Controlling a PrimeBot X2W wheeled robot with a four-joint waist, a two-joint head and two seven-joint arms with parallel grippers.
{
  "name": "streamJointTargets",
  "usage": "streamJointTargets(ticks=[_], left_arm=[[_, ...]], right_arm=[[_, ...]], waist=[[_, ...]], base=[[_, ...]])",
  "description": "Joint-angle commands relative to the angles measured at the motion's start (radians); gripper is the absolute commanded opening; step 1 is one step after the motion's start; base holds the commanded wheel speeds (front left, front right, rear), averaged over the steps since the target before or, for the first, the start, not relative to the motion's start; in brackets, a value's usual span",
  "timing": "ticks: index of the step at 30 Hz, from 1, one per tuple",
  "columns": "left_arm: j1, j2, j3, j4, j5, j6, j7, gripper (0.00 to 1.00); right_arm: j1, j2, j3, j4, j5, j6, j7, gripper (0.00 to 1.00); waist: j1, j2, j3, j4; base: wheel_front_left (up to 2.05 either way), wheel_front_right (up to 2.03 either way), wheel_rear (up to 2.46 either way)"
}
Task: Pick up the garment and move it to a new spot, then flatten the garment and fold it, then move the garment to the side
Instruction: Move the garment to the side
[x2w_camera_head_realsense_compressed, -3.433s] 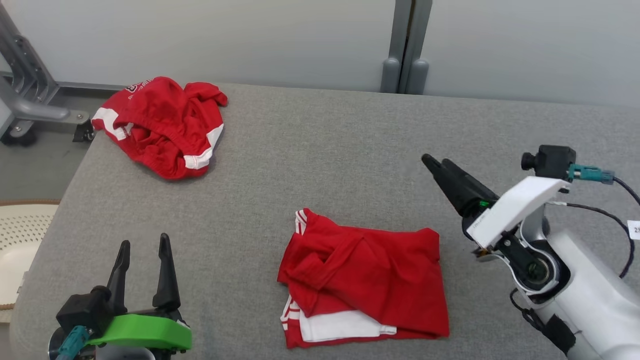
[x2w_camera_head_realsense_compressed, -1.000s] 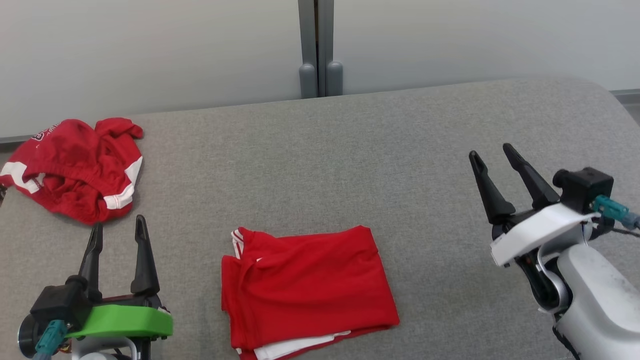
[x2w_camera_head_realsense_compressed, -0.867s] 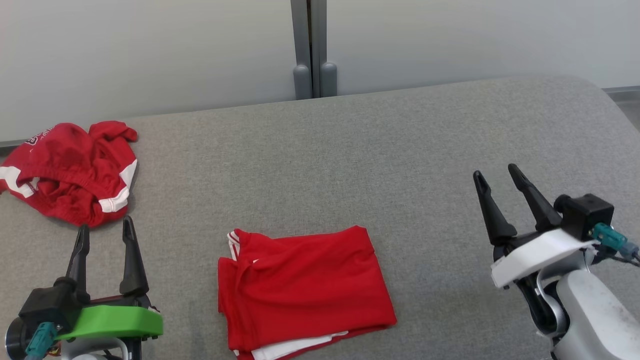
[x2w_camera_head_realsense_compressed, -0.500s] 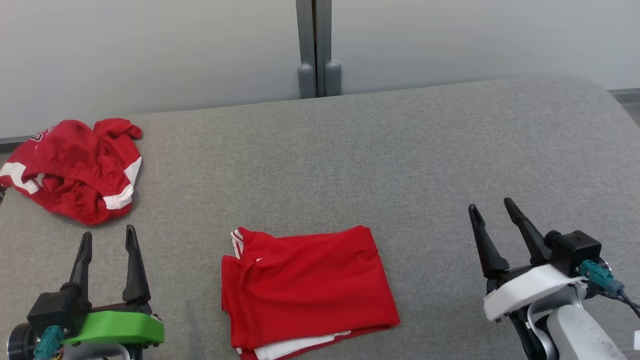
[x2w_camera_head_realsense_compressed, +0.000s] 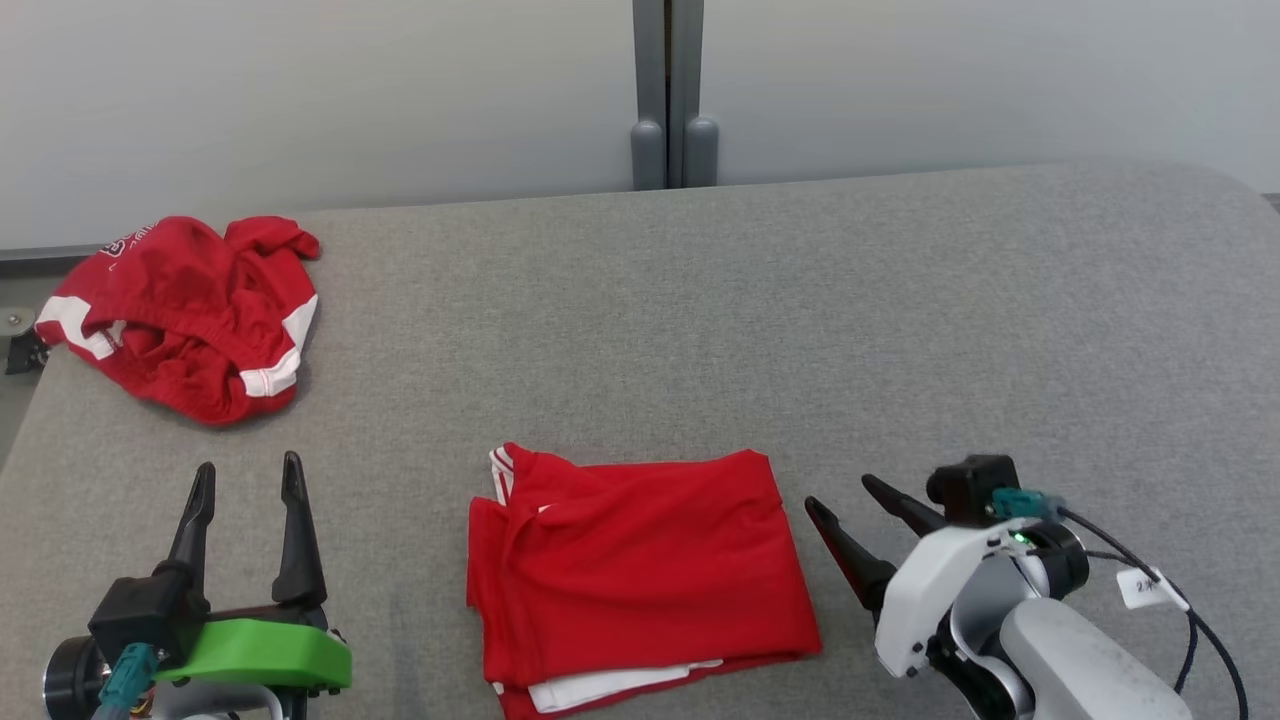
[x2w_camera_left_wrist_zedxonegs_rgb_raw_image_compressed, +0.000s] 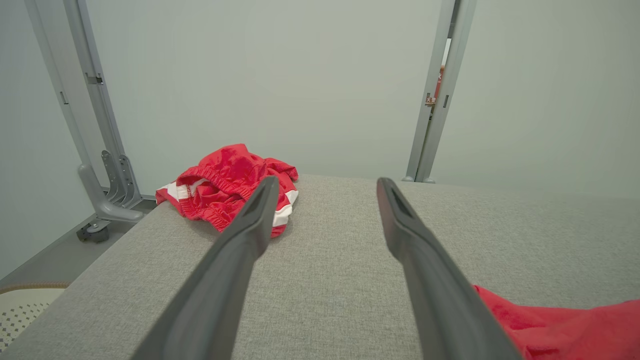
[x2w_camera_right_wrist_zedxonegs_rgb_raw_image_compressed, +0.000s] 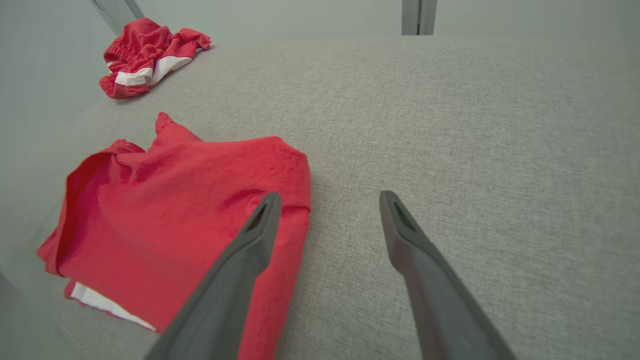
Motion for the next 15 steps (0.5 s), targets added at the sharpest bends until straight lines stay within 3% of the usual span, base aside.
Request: streamJointTargets(ticks=[1, 6, 15], left_arm=[[-0.016, 0.006, -0.003, -0.005, -0.001, -0.003, 0.0, 1.0], [-0.027, 0.009, -0.02, -0.006, -0.004, -0.003, 0.0, 1.0], [-0.054, 0.005, -0.043, -0.006, -0.013, -0.003, 0.0, 1.0]], right_arm=[[-0.039, -0.005, 0.016, 0.018, 0.034, -0.001, 0.044, 1.0], [-0.127, -0.005, 0.082, 0.088, 0.156, 0.0, 0.207, 1.0], [-0.205, -0.011, 0.144, 0.187, 0.305, 0.0, 0.376, 1.0]], waist=[[0.0, 0.0, 0.013, 0.021], [0.0, 0.0, 0.031, 0.072], [0.0, 0.0, 0.073, 0.155]], base=[[0.0, 0.0, 0.0], [0.0, 0.0, 0.0], [0.0, 0.0, 0.0]])
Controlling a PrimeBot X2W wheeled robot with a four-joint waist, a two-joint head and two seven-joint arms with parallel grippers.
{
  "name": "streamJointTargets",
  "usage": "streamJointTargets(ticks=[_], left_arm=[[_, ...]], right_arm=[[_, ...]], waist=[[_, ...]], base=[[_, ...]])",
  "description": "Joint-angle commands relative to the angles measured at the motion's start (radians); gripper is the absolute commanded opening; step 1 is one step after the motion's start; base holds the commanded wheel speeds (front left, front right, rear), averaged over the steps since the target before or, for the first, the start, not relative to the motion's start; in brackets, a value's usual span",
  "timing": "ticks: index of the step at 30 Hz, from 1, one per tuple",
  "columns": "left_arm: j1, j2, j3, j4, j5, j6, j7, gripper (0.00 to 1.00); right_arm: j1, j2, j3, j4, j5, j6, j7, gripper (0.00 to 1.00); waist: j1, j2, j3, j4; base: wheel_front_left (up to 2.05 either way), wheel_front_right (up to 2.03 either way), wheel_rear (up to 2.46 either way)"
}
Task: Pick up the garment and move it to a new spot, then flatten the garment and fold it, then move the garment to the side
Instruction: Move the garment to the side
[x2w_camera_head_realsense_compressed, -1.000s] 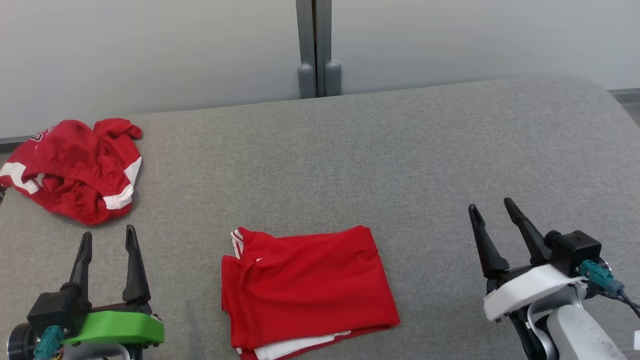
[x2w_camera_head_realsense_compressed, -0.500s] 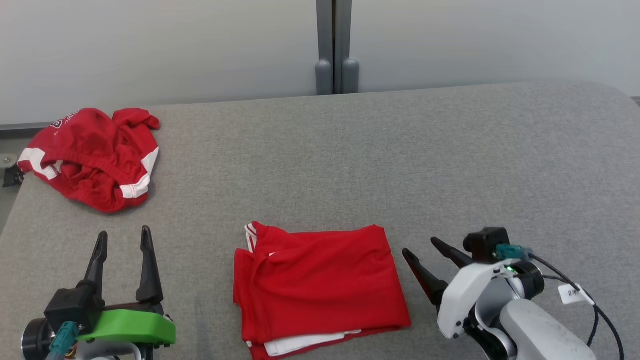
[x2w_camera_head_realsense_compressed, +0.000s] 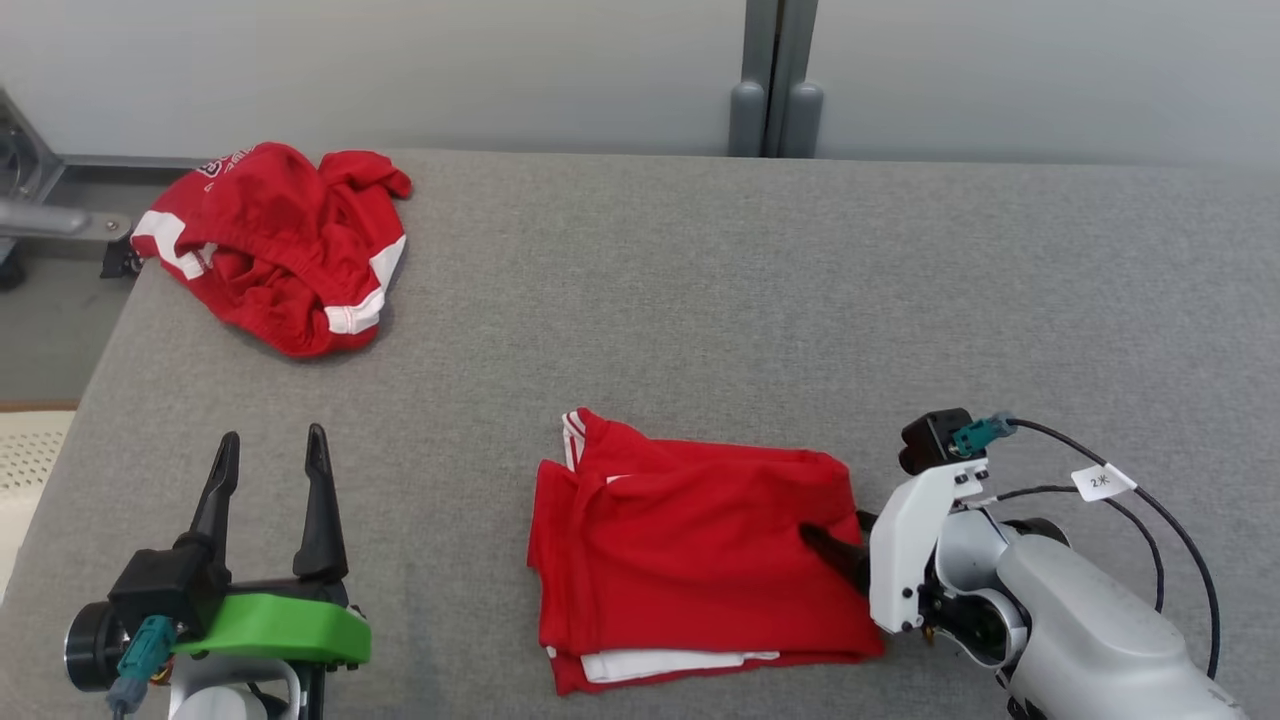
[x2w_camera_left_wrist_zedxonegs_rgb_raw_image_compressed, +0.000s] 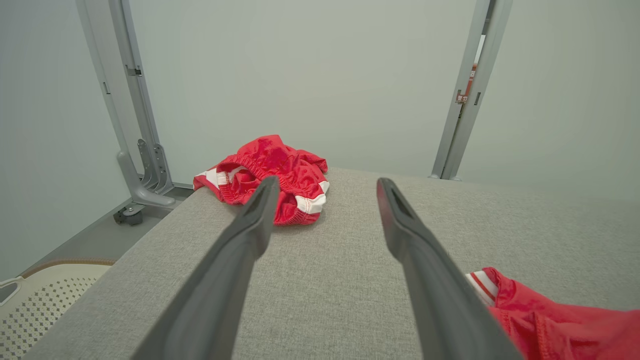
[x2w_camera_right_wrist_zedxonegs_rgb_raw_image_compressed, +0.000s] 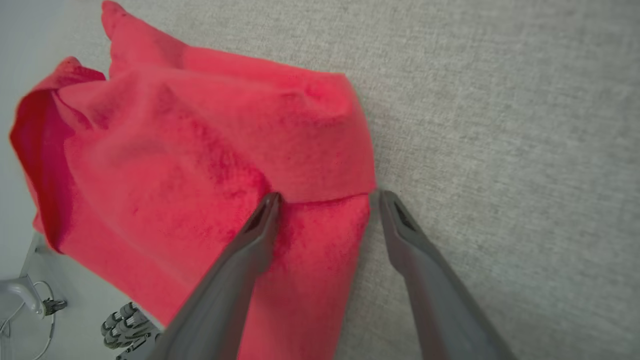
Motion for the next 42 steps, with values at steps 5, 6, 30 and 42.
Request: streamJointTargets(ticks=[5, 6, 30, 42], left_arm=[[-0.032, 0.001, -0.012, 0.005, -0.006, -0.002, 0.0, 1.0], [-0.033, 0.001, -0.014, 0.006, -0.007, -0.002, 0.0, 1.0], [-0.052, 0.023, -0.171, 0.007, -0.038, -0.002, 0.0, 1.0], [-0.094, 0.028, -0.234, 0.033, -0.046, -0.002, 0.0, 1.0]], right_arm=[[-0.028, -0.011, 0.038, 0.025, 0.049, 0.0, 0.018, 0.0], [-0.031, -0.012, 0.044, 0.026, 0.056, 0.0, 0.012, 0.0], [-0.046, -0.191, 0.073, -0.128, 0.189, 0.0, -0.153, 0.0], [0.003, -0.229, 0.012, -0.184, 0.19, 0.0, -0.199, 0.0]], waist=[[-0.0001, 0.0, 0.036, 0.045], [-0.0001, 0.0, 0.037, 0.044], [-0.0001, 0.0, -0.023, -0.278], [-0.0001, 0.0, 0.027, -0.426]], base=[[0.0, 0.0, 0.0], [0.0, 0.0, 0.0], [0.0, 0.0, 0.0], [0.0, 0.0, 0.0]])
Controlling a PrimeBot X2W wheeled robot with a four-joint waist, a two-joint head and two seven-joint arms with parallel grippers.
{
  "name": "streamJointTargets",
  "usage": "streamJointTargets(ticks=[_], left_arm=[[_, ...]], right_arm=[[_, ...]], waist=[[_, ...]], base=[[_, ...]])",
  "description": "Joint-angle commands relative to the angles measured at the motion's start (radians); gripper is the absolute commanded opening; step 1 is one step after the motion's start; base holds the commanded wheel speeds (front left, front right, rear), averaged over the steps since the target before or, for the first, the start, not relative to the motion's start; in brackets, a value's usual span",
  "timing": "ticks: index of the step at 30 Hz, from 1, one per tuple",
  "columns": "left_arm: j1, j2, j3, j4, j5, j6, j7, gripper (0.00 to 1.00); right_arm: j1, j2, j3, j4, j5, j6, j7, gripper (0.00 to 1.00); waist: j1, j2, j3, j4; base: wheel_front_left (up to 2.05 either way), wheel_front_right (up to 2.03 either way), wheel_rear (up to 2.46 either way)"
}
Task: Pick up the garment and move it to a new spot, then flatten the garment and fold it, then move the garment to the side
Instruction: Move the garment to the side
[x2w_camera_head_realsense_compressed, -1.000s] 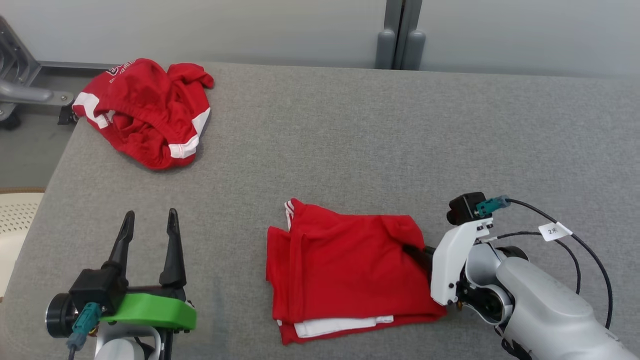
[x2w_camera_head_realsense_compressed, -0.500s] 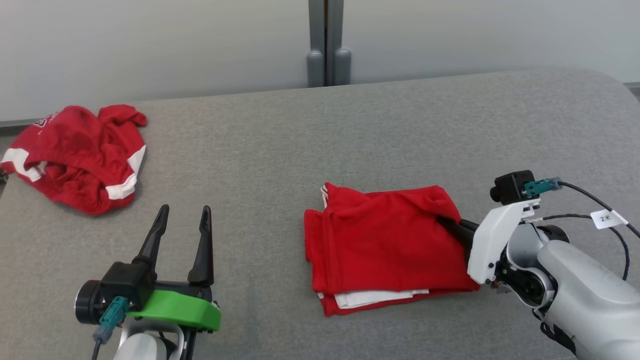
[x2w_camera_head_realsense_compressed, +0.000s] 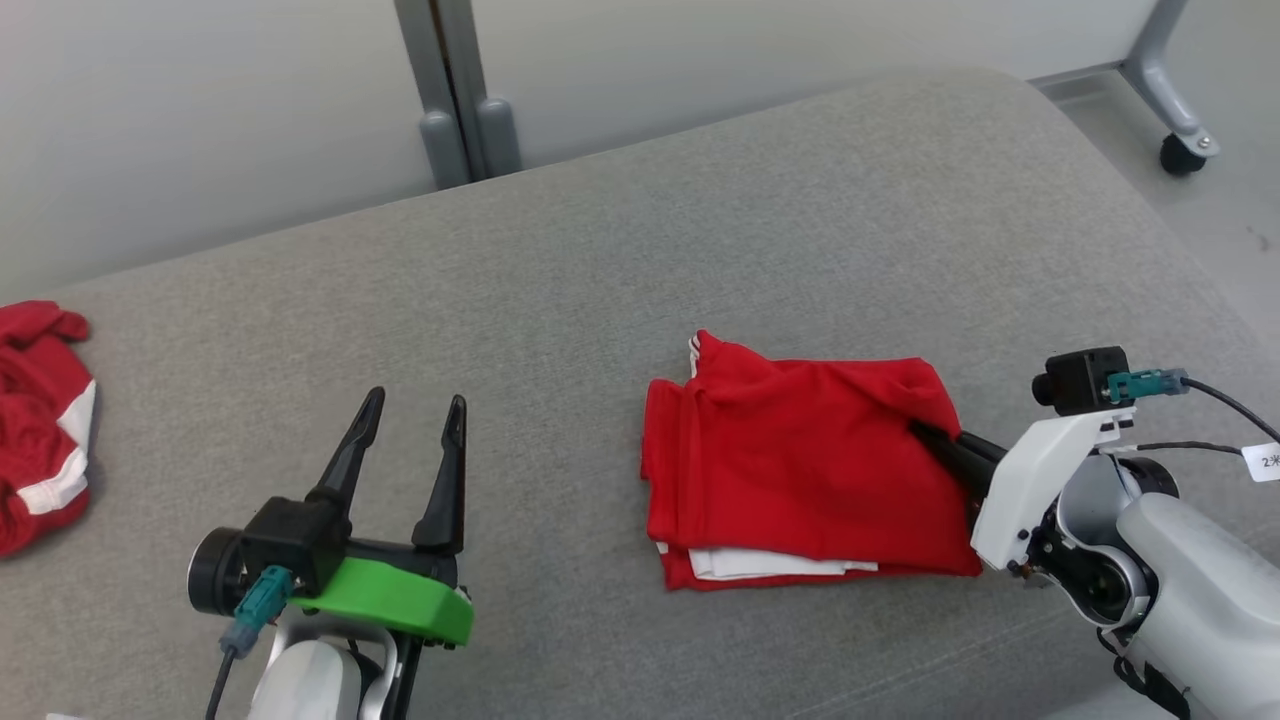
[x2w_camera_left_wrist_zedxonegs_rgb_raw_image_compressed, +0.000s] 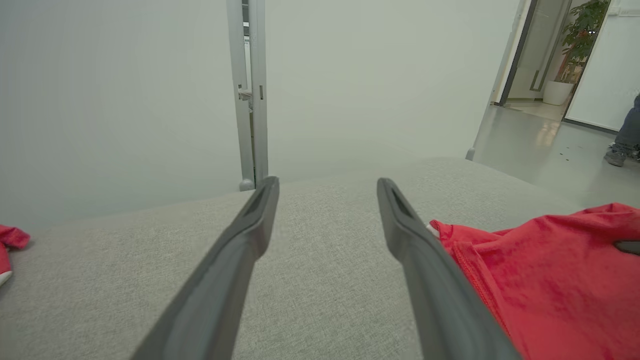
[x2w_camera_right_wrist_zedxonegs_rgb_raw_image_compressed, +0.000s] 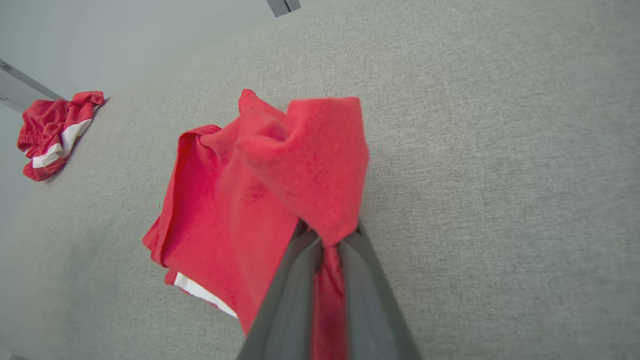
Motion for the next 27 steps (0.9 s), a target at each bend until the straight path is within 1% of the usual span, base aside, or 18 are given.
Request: streamJointTargets(ticks=[1, 5, 9, 12, 16, 18, 19, 21, 27], left_arm=[[-0.02, 0.008, 0.0, -0.001, 0.004, -0.002, 0.0, 1.0], [-0.043, 0.016, -0.013, -0.005, 0.008, -0.002, 0.0, 1.0], [-0.08, 0.027, -0.022, -0.003, 0.009, -0.002, 0.0, 1.0], [-0.114, 0.032, -0.021, -0.006, 0.013, -0.002, 0.0, 1.0], [-0.162, 0.041, -0.027, -0.01, 0.021, -0.002, 0.0, 1.0], [-0.184, 0.048, -0.023, -0.015, 0.024, -0.002, 0.0, 1.0], [-0.194, 0.052, -0.018, -0.018, 0.027, -0.002, 0.0, 1.0], [-0.215, 0.054, -0.013, -0.027, 0.03, -0.002, 0.0, 1.0], [-0.25, 0.062, -0.012, -0.049, 0.04, -0.002, 0.0, 1.0]], right_arm=[[0.008, -0.007, -0.011, -0.008, 0.0, 0.0, -0.01, 0.0], [-0.014, -0.012, -0.031, -0.022, 0.004, 0.0, -0.018, 0.0], [-0.084, -0.031, -0.018, -0.027, -0.02, 0.0, 0.007, 0.0], [-0.174, -0.055, -0.013, -0.021, -0.035, 0.0, 0.027, 0.0], [-0.301, -0.092, -0.015, -0.008, -0.027, 0.0, 0.055, 0.0], [-0.366, -0.114, -0.003, 0.013, -0.049, -0.001, 0.068, 0.0], [-0.395, -0.114, 0.002, 0.023, -0.05, 0.0, 0.072, 0.0], [-0.453, -0.117, -0.004, 0.049, -0.031, 0.0, 0.071, 0.0], [-0.585, -0.18, -0.013, 0.149, -0.012, -0.001, 0.06, 0.0]], waist=[[0.0, -0.0001, 0.035, -0.046], [0.0, -0.0001, 0.081, -0.034], [0.0, -0.0001, 0.156, 0.001], [0.0, -0.0001, 0.231, 0.036], [0.0, -0.0001, 0.33, 0.078], [0.0, -0.0001, 0.373, 0.093], [0.0, -0.0001, 0.392, 0.098], [0.0, -0.0001, 0.427, 0.108], [0.0, -0.0001, 0.493, 0.128]], base=[[0.0, 0.0, 0.0], [0.0, 0.0, 0.0], [0.0, 0.0, 0.0], [0.0, 0.0, 0.0], [0.0, 0.0, 0.0], [0.0, 0.0, 0.0], [0.0, 0.0, 0.0], [0.0, 0.0, 0.0], [0.0, 0.0, 0.0]])
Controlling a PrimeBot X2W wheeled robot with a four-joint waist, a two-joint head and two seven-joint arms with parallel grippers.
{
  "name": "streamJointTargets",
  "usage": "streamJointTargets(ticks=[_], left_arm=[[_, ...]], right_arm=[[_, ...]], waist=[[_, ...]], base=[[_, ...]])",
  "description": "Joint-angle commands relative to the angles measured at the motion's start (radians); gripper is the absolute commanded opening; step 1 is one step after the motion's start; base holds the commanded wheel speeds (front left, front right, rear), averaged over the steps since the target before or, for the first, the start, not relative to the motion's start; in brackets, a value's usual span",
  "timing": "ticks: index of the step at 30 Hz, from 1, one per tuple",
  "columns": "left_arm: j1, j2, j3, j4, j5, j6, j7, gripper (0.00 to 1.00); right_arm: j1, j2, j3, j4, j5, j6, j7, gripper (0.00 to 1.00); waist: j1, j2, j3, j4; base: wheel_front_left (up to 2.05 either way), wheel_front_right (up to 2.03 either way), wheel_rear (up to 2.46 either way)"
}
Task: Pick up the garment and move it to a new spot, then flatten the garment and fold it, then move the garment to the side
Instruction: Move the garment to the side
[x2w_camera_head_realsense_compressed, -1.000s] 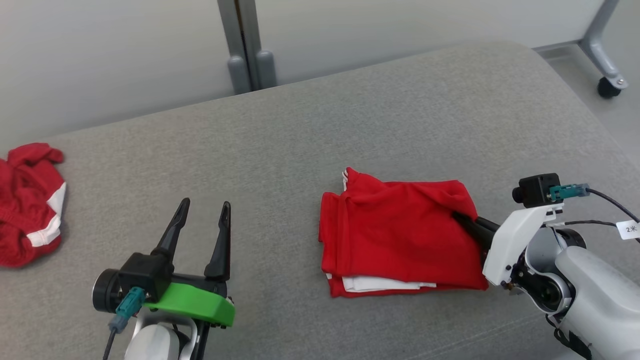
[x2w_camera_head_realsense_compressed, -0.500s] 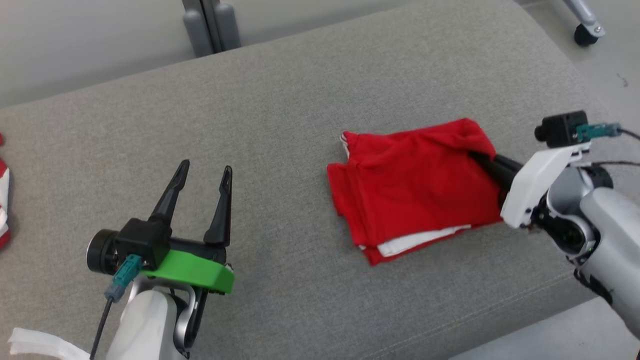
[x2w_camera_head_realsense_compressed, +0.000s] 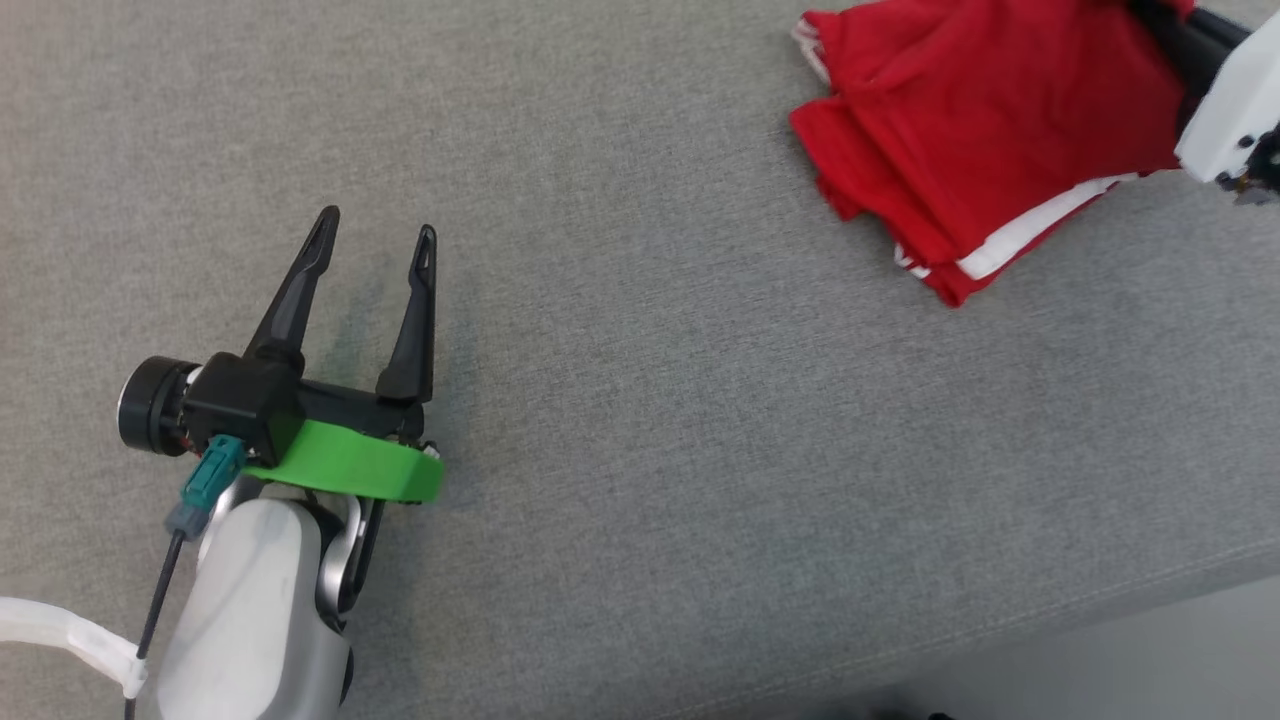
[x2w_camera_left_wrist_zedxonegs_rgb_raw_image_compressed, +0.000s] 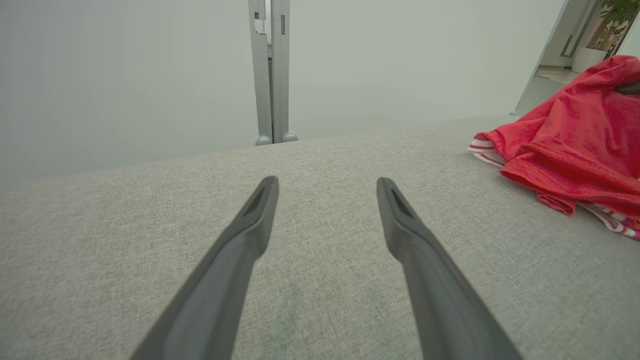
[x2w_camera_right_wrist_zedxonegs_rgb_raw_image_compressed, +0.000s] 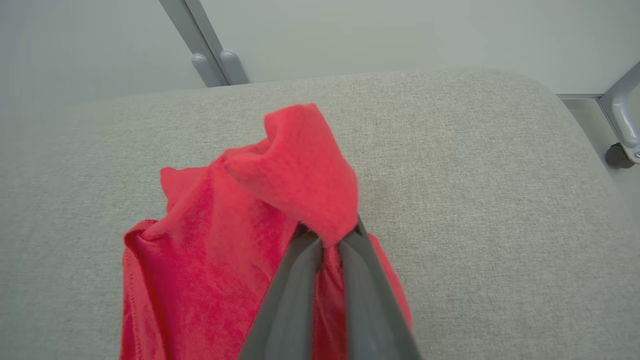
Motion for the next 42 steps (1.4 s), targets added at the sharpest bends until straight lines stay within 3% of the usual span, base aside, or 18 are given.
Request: streamJointTargets(ticks=[1, 12, 13, 14, 15, 23, 31, 36, 42], left_arm=[[-0.028, 0.008, 0.003, -0.007, 0.003, -0.002, 0.0, 1.0], [-0.046, 0.018, 0.011, -0.024, 0.016, -0.002, 0.0, 1.0], [-0.045, 0.019, 0.013, -0.024, 0.017, -0.002, 0.0, 1.0], [-0.045, 0.02, 0.014, -0.022, 0.017, -0.002, 0.0, 1.0], [-0.046, 0.021, 0.017, -0.021, 0.017, -0.002, 0.0, 1.0], [-0.009, 0.008, 0.049, -0.024, 0.012, -0.002, 0.0, 1.0], [0.08, -0.015, 0.149, -0.033, -0.01, 0.003, 0.0, 1.0], [0.147, -0.027, 0.207, -0.026, -0.01, 0.003, 0.0, 1.0], [0.207, -0.045, 0.252, -0.001, -0.003, 0.011, 0.0, 1.0]], right_arm=[[-0.034, -0.023, -0.009, 0.024, 0.007, -0.001, -0.016, 0.0], [-0.137, -0.095, -0.027, 0.274, 0.0, -0.001, -0.145, 0.0], [-0.143, -0.09, -0.027, 0.287, -0.002, -0.001, -0.164, 0.08], [-0.149, -0.086, -0.025, 0.302, -0.006, -0.001, -0.183, 0.48], [-0.155, -0.081, -0.019, 0.321, -0.014, -0.001, -0.203, 1.0], [-0.19, -0.043, 0.047, 0.403, -0.106, -0.001, -0.382, 1.0], [-0.095, 0.017, 0.056, 0.256, -0.139, -0.001, -0.473, 1.0], [0.084, 0.066, -0.094, 0.032, -0.225, -0.001, -0.473, 1.0], [0.364, 0.162, -0.268, -0.132, -0.367, -0.001, -0.473, 1.0]], waist=[[0.0, 0.0, 0.1, 0.064], [0.0, 0.0, 0.151, 0.065], [0.0, 0.0, 0.151, 0.064], [0.0, 0.0, 0.15, 0.063], [0.0, 0.0, 0.148, 0.061], [0.0, 0.0, 0.063, 0.057], [0.0, 0.0, -0.115, 0.062], [0.0, 0.0, -0.229, 0.058], [0.0, 0.0, -0.336, 0.069]], base=[[0.0, 0.0, 0.0], [0.0, 0.0, 0.0], [0.0, 0.0, 0.0], [0.0, 0.0, 0.0], [0.0, 0.0, 0.0], [0.0, 0.0, 0.0], [0.0, 0.0, 0.0], [0.0, 0.0, 0.0], [0.0, 0.0, 0.0]])
